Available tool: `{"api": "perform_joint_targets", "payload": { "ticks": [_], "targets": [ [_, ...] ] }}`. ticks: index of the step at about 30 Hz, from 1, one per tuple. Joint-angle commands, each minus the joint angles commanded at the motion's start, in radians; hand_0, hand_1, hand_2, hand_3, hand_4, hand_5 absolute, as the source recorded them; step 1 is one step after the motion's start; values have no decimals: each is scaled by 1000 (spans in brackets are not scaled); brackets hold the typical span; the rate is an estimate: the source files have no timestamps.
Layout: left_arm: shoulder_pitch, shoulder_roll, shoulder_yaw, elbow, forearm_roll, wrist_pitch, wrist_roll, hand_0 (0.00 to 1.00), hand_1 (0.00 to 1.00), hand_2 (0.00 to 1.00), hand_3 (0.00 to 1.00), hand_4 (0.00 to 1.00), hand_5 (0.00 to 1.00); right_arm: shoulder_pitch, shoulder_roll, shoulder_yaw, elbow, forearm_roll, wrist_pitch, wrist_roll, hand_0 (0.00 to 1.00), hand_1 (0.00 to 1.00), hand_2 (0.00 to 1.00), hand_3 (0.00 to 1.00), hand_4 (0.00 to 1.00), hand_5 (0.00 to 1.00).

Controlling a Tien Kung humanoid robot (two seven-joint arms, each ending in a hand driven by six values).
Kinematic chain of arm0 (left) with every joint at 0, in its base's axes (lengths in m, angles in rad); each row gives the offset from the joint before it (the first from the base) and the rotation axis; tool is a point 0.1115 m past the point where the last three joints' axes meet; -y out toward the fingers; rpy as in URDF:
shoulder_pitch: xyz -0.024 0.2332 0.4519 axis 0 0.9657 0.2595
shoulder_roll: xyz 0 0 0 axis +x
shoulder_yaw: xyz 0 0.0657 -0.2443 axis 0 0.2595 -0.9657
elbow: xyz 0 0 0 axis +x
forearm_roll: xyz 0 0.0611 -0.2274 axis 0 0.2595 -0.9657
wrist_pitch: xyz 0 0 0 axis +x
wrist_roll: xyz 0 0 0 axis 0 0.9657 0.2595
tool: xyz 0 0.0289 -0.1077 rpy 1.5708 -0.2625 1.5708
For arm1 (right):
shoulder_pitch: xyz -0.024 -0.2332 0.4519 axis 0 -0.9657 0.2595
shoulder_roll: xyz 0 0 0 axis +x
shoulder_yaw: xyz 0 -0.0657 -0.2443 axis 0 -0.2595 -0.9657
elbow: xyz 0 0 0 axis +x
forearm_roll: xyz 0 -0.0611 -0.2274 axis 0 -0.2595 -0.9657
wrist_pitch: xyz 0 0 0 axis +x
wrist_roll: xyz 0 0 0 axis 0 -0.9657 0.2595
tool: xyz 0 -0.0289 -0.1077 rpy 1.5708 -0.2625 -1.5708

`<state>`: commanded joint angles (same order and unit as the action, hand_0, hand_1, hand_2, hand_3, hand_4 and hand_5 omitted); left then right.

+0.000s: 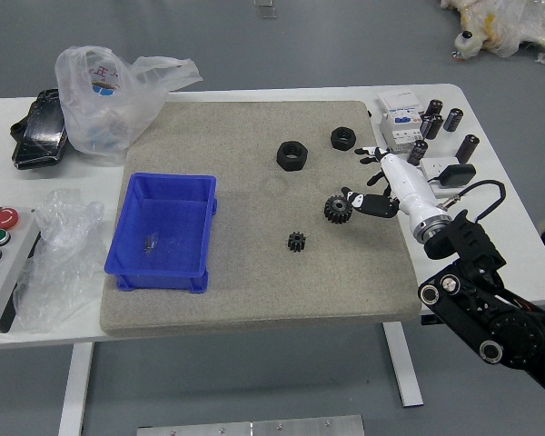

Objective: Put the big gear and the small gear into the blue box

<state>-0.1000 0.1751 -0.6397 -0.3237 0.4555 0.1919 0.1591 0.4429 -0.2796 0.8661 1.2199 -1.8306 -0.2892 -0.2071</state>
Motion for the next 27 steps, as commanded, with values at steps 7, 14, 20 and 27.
{"api": "perform_joint_targets", "payload": {
  "ticks": [7,14,20,27],
  "targets": [
    [0,1,-13,-1,18,0,11,645,648,617,734,641,261,73,9,-96,-67,-8,36,-26,275,533,792,843,741,252],
    [-4,3,-9,0,17,0,7,646,648,619,736,643,263,114,16,-176,-117,8,74,-51,290,561,808,852,748,247],
    [-2,1,-13,-1,21,0,11,646,648,619,736,644,263,123,16,-207,-131,12,91,-61,295,574,813,853,760,251],
    [-5,2,-6,-1,12,1,0,646,648,619,736,644,265,126,9,-206,-149,-19,104,-66,298,574,811,852,768,260]
  ]
}}
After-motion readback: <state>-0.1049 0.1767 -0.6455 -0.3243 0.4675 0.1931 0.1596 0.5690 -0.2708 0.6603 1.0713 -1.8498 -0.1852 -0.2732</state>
